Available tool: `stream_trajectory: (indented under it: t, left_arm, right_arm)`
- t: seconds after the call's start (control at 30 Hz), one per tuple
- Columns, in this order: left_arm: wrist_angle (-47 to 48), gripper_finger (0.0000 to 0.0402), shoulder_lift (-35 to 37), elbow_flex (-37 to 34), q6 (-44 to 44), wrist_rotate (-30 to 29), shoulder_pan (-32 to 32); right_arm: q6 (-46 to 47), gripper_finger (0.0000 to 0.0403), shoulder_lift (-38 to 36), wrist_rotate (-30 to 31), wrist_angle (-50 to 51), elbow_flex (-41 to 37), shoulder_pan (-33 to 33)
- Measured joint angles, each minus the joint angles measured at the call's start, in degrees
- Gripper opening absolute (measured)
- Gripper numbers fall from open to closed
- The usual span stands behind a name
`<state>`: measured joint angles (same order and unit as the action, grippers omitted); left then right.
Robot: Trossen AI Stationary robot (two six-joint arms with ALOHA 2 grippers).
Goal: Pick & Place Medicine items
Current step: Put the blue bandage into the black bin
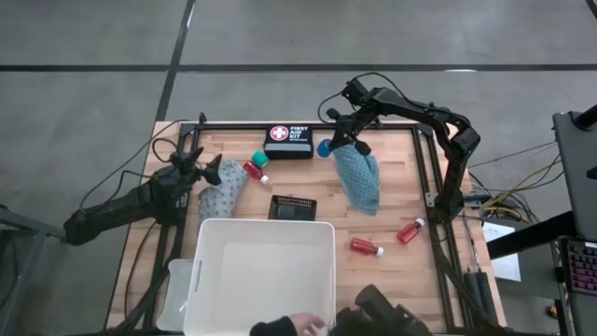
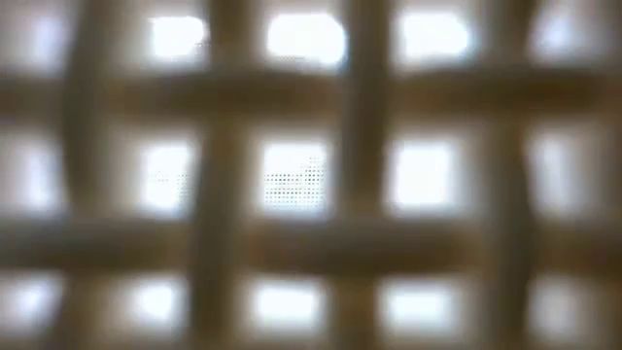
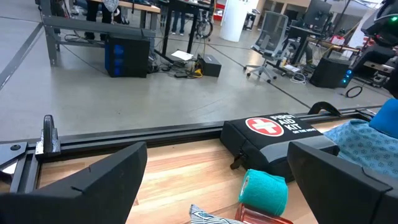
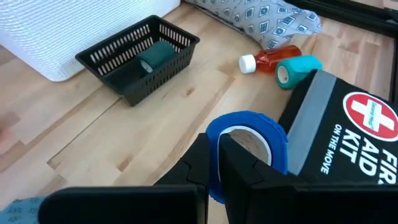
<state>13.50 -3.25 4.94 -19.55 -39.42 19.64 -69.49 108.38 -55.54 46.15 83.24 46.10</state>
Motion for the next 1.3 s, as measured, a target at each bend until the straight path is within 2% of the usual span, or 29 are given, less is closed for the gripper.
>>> stream_trajectory:
  t: [0.13,0.27,0.5,0.77,1.3]
  left_arm:
    - [0.0,0.0393,0.0,0.0,0.0,0.0,0.0]
    - [0.0,0.0393,0.0,0.0,0.0,0.0,0.0]
    - [0.0,0.0393,0.0,0.0,0.0,0.0,0.0]
    - [0.0,0.0393,0.0,0.0,0.0,0.0,0.0]
    - [0.0,0.0393,0.0,0.0,0.0,0.0,0.0]
  right_arm:
    - [-0.2,0.0013,-0.2,0.7,0.2,0.0,0.8]
    - [-1.6,0.0013,-0.7,5.5,0.3,0.0,2.1]
    - [-3.6,0.0013,-2.6,5.8,5.9,0.0,3.6]
    - [-7.8,0.0013,-6.9,-2.4,10.1,0.0,2.5]
    - [-2.5,0.0013,-6.0,-3.0,10.2,-0.1,-5.5]
